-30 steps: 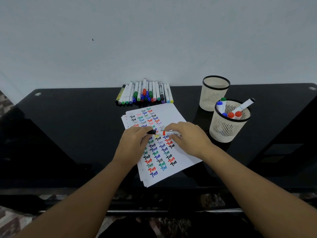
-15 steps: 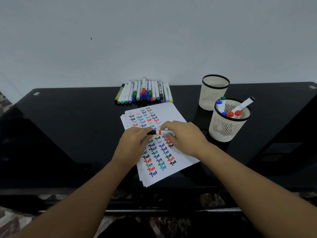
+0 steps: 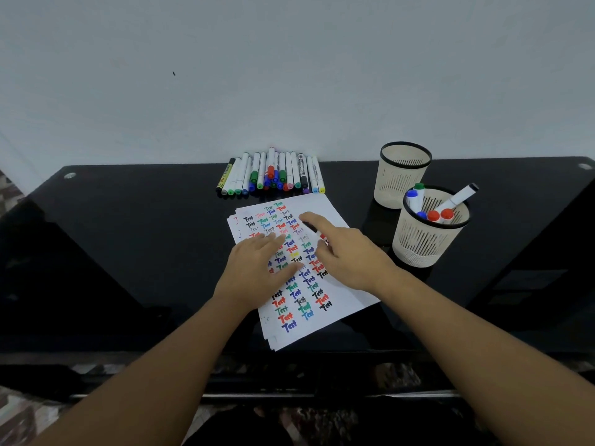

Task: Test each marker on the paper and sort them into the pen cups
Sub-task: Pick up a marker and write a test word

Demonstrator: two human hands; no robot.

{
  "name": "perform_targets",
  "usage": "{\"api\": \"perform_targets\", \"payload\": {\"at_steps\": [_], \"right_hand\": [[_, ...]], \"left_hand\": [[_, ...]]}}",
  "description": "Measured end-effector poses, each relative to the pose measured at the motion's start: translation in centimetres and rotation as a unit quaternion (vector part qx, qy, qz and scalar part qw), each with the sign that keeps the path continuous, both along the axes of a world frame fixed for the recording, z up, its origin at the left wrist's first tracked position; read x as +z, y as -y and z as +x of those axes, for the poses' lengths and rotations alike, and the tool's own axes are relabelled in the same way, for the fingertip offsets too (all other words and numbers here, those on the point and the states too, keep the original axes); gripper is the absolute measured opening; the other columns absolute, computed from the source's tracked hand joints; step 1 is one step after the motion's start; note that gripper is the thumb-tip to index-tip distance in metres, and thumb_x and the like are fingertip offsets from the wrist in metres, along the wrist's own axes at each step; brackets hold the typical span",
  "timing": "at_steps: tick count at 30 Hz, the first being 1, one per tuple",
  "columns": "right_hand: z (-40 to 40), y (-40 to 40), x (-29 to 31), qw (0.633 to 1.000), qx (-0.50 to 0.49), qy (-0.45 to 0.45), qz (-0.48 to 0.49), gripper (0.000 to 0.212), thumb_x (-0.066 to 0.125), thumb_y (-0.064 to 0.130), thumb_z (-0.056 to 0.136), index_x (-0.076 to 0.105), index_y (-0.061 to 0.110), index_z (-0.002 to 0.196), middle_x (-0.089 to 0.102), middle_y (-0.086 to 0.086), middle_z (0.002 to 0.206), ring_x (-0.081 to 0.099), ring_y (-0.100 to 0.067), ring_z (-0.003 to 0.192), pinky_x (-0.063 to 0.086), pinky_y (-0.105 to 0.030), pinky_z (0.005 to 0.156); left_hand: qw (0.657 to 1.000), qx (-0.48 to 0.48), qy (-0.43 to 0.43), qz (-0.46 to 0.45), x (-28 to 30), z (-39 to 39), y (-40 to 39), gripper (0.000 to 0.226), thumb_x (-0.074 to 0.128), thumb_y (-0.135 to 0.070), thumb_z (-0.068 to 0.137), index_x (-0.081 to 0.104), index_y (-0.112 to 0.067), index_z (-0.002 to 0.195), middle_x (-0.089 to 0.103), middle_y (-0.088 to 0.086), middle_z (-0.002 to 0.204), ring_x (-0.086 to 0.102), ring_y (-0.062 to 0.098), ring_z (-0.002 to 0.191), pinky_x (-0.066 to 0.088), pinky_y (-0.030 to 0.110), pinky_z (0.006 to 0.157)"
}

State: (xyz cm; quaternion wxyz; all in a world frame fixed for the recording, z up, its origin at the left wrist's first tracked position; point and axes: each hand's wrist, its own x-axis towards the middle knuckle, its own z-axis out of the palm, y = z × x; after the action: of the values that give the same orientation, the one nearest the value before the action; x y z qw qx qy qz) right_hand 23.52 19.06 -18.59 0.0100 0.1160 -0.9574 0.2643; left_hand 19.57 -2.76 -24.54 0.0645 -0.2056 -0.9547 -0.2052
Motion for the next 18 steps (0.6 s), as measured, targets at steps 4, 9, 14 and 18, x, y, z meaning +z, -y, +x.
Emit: {"api": "perform_targets", "payload": {"at_steps": [4, 9, 14, 18], "right_hand": [[0.2, 0.1, -0.4, 1.000, -0.020, -0.012, -0.016, 0.055, 0.048, 0.026, 0.103, 0.025, 0.052, 0.146, 0.060, 0.001, 0.069, 0.061, -0.021, 0.061, 0.057, -0.048, 0.059], [0.4, 0.2, -0.3, 0.994, -0.040, 0.000, -0.103, 0.054, 0.040, 0.019, 0.107, 0.028, 0.051, 0.149, 0.063, -0.003, 0.081, 0.059, -0.017, 0.064, 0.051, -0.043, 0.063], [0.5, -0.1, 1.1, 0.974, -0.068, 0.046, -0.209, 0.037, 0.039, 0.020, 0.108, 0.065, 0.039, 0.124, 0.070, 0.007, 0.106, 0.070, -0.008, 0.098, 0.051, -0.031, 0.087], [0.6, -0.5, 2.2, 0.958, -0.052, 0.079, -0.269, 0.037, 0.052, 0.015, 0.105, 0.052, 0.042, 0.131, 0.063, 0.005, 0.128, 0.060, -0.009, 0.119, 0.052, -0.030, 0.097]], "left_hand": [[1.000, -0.001, 0.000, -0.019, -0.3, -0.3, 0.0, 0.083, 0.041, -0.084, 0.087, 0.049, -0.030, 0.149, 0.042, -0.002, 0.159, 0.032, 0.017, 0.149, 0.024, 0.046, 0.123], [1.000, 0.002, 0.013, -0.027, -0.2, -0.3, 0.1, 0.084, 0.039, -0.086, 0.086, 0.049, -0.031, 0.149, 0.039, -0.004, 0.160, 0.029, 0.016, 0.150, 0.022, 0.047, 0.124], [0.999, 0.003, 0.011, -0.030, -0.2, -0.3, 0.1, 0.086, 0.037, -0.087, 0.085, 0.050, -0.032, 0.148, 0.041, -0.004, 0.159, 0.032, 0.017, 0.149, 0.025, 0.048, 0.123], [0.999, 0.001, 0.013, -0.031, -0.1, -0.1, 0.1, 0.082, 0.040, -0.085, 0.086, 0.051, -0.032, 0.148, 0.042, -0.004, 0.159, 0.032, 0.018, 0.149, 0.024, 0.047, 0.123]]}}
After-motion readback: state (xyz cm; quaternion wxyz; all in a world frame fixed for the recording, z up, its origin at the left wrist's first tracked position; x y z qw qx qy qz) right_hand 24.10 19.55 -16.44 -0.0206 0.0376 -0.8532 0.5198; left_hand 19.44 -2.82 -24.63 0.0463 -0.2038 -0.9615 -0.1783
